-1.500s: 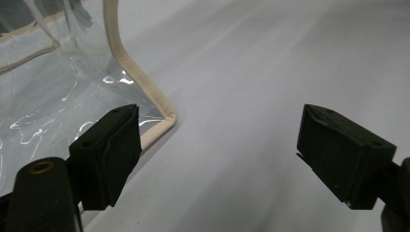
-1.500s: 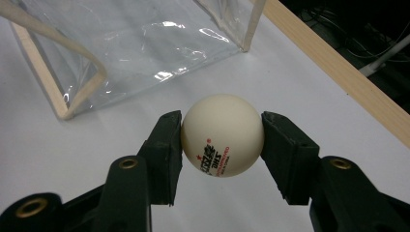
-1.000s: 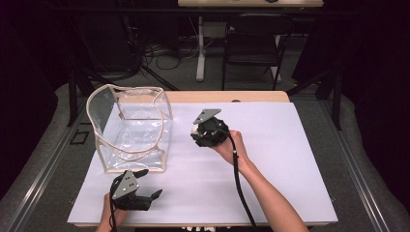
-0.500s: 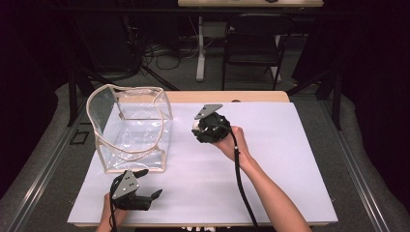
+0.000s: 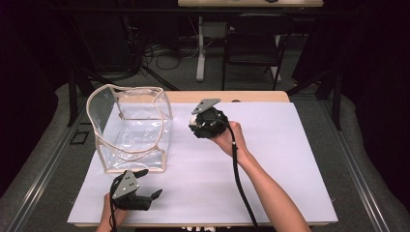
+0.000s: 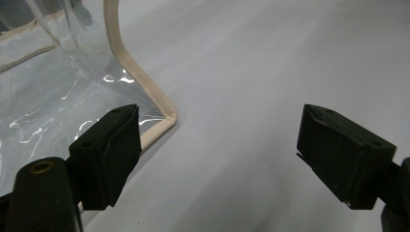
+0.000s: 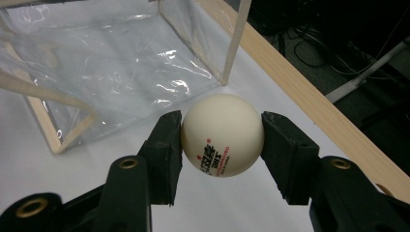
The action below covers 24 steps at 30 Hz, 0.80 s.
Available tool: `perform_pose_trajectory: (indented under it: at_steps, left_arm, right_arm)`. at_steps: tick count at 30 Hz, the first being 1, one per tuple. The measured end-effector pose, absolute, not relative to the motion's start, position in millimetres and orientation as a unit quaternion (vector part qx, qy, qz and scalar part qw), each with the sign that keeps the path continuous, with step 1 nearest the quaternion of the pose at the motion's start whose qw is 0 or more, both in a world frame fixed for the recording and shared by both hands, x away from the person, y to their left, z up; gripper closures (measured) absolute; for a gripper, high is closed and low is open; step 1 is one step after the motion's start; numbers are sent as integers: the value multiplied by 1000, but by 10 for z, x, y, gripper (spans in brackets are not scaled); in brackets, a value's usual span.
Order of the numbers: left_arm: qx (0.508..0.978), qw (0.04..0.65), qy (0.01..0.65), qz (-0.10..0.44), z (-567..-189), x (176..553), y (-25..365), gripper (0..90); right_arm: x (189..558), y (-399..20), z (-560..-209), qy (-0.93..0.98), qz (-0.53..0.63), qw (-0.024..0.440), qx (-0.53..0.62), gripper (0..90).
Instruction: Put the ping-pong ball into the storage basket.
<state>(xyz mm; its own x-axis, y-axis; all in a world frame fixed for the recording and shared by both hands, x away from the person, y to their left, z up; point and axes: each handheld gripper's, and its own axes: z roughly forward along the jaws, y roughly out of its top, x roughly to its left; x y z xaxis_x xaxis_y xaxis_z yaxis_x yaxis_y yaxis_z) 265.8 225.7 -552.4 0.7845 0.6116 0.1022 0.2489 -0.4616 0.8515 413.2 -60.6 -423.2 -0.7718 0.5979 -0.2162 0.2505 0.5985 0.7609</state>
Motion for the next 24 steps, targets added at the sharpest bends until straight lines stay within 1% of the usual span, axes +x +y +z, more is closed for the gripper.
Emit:
perform_pose_trajectory:
  at_steps: [24]
  left_arm:
    - [831,450,258,202,-5524,2653,2259,163]
  right_arm:
    - [4192,-544,-4057,861,381,236,242,506]
